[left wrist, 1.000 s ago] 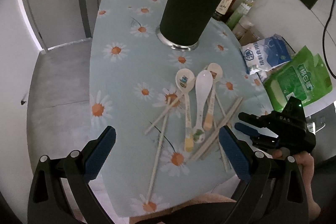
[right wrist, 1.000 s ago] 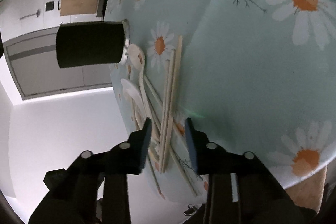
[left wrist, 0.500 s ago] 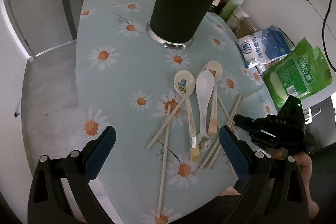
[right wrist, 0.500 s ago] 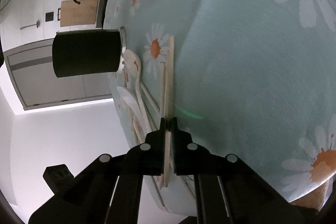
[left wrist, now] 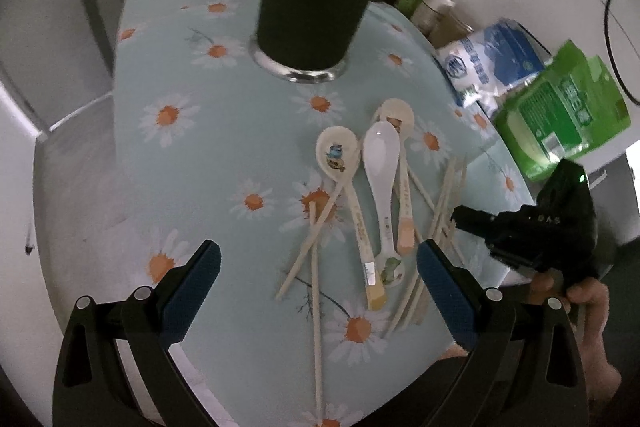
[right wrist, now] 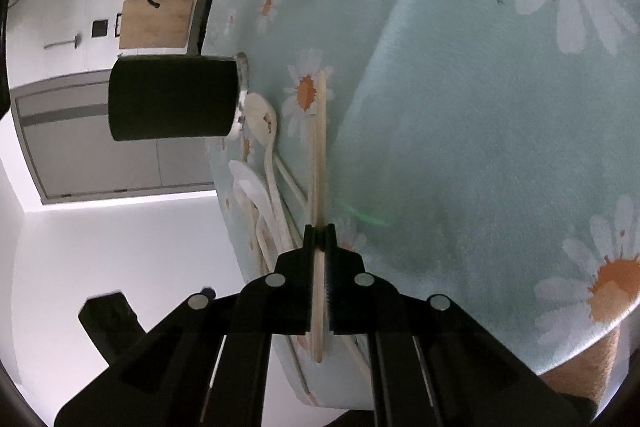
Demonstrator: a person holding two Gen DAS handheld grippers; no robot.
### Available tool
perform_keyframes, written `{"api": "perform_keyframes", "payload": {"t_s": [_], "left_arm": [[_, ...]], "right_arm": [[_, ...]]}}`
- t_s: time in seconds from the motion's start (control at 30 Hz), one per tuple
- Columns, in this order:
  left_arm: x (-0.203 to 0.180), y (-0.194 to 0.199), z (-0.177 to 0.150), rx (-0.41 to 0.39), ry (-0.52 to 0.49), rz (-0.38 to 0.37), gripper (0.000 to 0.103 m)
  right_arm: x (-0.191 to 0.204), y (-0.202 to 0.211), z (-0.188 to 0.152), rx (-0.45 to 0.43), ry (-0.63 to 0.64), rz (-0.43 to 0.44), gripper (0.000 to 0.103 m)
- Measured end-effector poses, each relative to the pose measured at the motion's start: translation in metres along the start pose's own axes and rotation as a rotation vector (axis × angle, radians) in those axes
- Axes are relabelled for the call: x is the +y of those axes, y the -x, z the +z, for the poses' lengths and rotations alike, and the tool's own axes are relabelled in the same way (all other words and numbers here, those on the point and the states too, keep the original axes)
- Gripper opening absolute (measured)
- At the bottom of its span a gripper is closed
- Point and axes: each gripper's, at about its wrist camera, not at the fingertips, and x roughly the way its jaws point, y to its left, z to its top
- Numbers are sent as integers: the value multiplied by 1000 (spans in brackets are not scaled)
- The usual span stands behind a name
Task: Organize utensils
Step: 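Lower the left tool to another chopstick and close on it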
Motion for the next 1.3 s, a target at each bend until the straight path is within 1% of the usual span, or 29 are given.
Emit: {"api": "perform_keyframes", "payload": {"t_s": [0.1, 0.13, 0.17, 0.23, 0.3, 0.33, 0.4, 0.43, 0.5, 0.6, 0.67, 0.73, 0.77, 0.83, 0.9, 0.97, 1.0, 1.17, 1.27, 1.3], "left_arm": [[-5, -9, 5, 29, -63, -2, 95], [-6, -13, 6, 43, -77, 2, 93], [-9, -16, 9, 57, -105, 0, 87], [-12, -22, 14, 71, -145, 0, 82], [-13, -32, 20, 94, -184, 6, 68], [-13, -37, 23, 109, -201, 9, 65], [-14, -48, 29, 130, -243, 12, 51], [-15, -53, 30, 140, -258, 18, 48], [-17, -63, 35, 167, -297, 27, 36], [-21, -69, 38, 202, -340, 28, 34], [-27, -68, 41, 207, -384, 35, 31], [-29, -69, 42, 212, -413, 46, 28], [-30, -70, 43, 219, -425, 50, 24], [-32, -75, 45, 234, -441, 55, 20], [-34, -79, 45, 252, -463, 60, 9], [-35, -81, 44, 263, -479, 64, 7], [-35, -82, 44, 264, -486, 63, 4], [-38, -83, 43, 264, -502, 64, 4], [-35, -75, 46, 237, -494, 82, 4], [-33, -72, 48, 223, -477, 78, 4]], "right_arm": [[8, 5, -1, -7, 44, -13, 6], [11, 7, -2, -9, 60, -16, 6], [15, 10, -2, -14, 83, -23, 6], [21, 13, -3, -20, 115, -30, 6], [28, 17, -5, -28, 151, -38, 6], [30, 19, -5, -29, 163, -40, 6], [36, 23, -6, -37, 190, -39, 6], [38, 24, -7, -41, 198, -41, 6], [42, 29, -8, -51, 216, -45, 6], [46, 34, -10, -64, 228, -52, 6], [46, 36, -10, -69, 224, -65, 6], [44, 37, -10, -72, 211, -54, 6], [44, 37, -10, -74, 211, -53, 6], [43, 39, -10, -80, 213, -53, 6], [43, 40, -10, -82, 211, -47, 6], [42, 42, -11, -85, 213, -47, 6], [43, 42, -11, -87, 214, -46, 6], [46, 42, -10, -88, 219, -47, 6], [53, 38, -9, -80, 237, -50, 6], [55, 37, -8, -77, 244, -53, 6]]}}
